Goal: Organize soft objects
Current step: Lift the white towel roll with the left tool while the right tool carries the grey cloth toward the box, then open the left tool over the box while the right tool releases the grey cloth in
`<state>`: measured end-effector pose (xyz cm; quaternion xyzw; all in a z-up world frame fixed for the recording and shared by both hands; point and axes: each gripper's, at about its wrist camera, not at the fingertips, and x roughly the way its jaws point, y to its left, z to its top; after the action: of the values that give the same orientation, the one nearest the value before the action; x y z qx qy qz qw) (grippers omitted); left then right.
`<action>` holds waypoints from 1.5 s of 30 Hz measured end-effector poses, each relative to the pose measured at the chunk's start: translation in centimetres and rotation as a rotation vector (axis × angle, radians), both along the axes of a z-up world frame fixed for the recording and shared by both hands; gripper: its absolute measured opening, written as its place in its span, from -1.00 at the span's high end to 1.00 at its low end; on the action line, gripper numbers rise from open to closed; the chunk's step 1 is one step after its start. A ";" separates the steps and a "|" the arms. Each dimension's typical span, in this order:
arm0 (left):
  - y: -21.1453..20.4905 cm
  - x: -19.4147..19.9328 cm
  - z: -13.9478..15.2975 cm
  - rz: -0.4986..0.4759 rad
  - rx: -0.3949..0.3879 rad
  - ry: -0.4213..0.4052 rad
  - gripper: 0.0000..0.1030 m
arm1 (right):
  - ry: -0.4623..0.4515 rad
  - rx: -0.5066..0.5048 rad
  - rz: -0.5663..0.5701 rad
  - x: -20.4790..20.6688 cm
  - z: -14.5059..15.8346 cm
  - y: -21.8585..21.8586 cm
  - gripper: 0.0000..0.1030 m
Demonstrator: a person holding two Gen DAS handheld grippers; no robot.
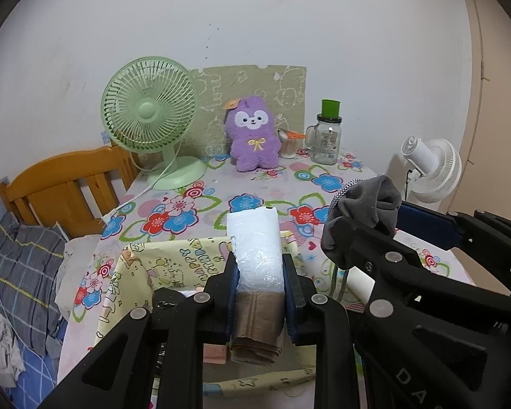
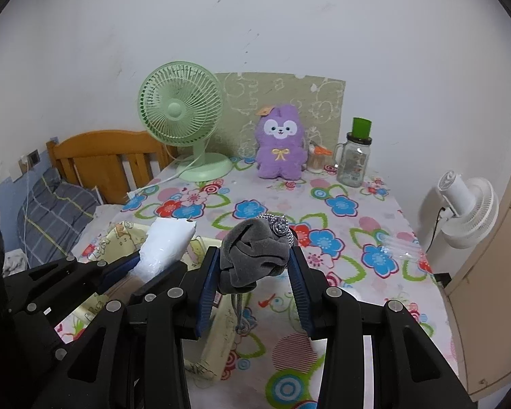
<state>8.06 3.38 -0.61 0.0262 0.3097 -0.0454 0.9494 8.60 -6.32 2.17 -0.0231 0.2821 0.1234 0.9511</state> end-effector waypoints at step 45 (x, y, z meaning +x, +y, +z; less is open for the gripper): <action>5.4 1.1 -5.1 0.086 -0.012 0.143 -0.33 | 0.135 -0.048 0.127 2.4 -4.8 6.5 -0.09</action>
<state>9.14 8.77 -5.72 0.0041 0.3772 -0.0080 0.9261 10.98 0.14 -2.65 -0.0554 0.3463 0.1778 0.9195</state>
